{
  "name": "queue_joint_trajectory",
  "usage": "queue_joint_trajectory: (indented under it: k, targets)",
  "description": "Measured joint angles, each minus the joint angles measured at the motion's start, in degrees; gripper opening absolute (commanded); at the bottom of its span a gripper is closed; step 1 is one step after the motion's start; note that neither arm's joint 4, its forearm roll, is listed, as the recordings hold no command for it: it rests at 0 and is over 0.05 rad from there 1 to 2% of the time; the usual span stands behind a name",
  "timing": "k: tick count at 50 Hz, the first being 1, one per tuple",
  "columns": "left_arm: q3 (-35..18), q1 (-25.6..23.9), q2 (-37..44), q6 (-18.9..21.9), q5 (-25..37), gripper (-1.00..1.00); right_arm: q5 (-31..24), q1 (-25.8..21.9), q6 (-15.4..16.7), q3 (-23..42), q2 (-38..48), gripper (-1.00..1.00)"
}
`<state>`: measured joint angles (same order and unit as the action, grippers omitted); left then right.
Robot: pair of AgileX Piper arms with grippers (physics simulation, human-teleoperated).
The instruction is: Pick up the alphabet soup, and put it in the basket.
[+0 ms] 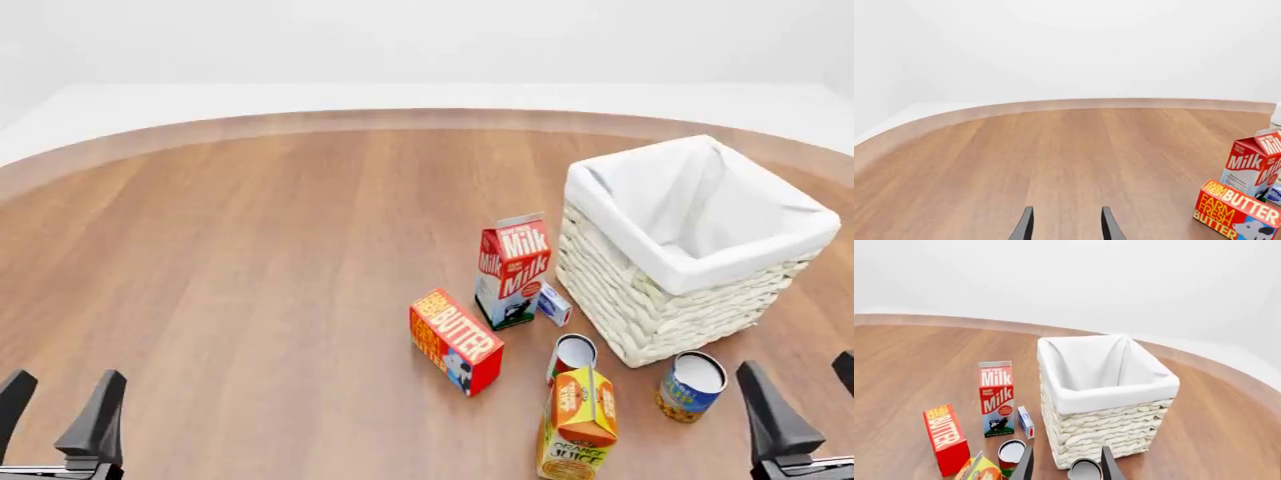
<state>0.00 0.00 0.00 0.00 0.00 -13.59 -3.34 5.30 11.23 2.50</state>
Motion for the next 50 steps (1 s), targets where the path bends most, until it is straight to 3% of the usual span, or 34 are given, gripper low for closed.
queue_joint_trajectory:
  k: [22, 50]
  targets:
    - [0.0, 0.0, 0.0, 0.0, 0.0, 1.0, 1.34, 0.68, 0.89, -1.38, 4.6, 1.0]
    - [0.0, 0.0, 0.0, 0.0, 0.0, 1.0, 6.9, 2.88, 1.09, -5.89, 9.77, 1.0]
